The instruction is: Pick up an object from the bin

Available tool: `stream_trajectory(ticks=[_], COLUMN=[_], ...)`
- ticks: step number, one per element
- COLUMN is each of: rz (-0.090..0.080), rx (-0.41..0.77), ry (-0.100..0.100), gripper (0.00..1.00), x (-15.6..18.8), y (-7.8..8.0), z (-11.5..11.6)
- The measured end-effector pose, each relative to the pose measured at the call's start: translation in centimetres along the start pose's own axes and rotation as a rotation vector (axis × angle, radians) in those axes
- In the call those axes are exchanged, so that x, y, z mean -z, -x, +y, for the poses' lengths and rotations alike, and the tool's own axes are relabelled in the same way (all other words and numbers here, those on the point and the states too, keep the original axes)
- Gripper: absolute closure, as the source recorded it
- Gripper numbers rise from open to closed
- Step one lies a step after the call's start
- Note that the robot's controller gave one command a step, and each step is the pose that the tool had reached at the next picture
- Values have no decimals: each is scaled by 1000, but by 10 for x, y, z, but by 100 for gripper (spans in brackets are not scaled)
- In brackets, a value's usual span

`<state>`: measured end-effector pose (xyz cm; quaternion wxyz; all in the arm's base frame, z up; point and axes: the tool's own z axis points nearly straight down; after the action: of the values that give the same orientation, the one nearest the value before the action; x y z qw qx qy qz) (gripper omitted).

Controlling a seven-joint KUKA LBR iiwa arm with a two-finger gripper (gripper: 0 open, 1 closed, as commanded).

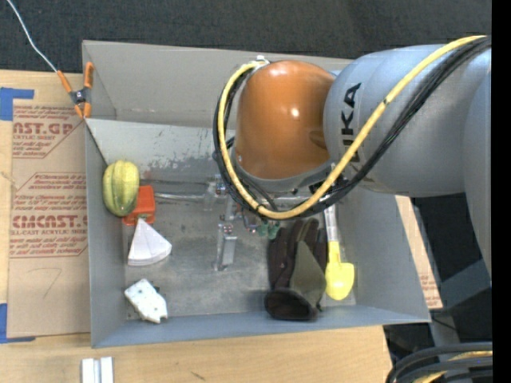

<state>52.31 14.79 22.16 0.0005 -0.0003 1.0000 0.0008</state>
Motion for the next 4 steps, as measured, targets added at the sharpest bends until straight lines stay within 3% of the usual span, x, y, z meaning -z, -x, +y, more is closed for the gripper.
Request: stream_trajectory(ticks=[1,2,3,4], rz=[0,0,-4,3], rx=[-85,-128,-197,-280], ry=[1,0,3,1], gripper=[0,0,0,0], x=[-73,-38,-119,-131], y=[4,64,29,13], z=[-20,-96,-91,-141])
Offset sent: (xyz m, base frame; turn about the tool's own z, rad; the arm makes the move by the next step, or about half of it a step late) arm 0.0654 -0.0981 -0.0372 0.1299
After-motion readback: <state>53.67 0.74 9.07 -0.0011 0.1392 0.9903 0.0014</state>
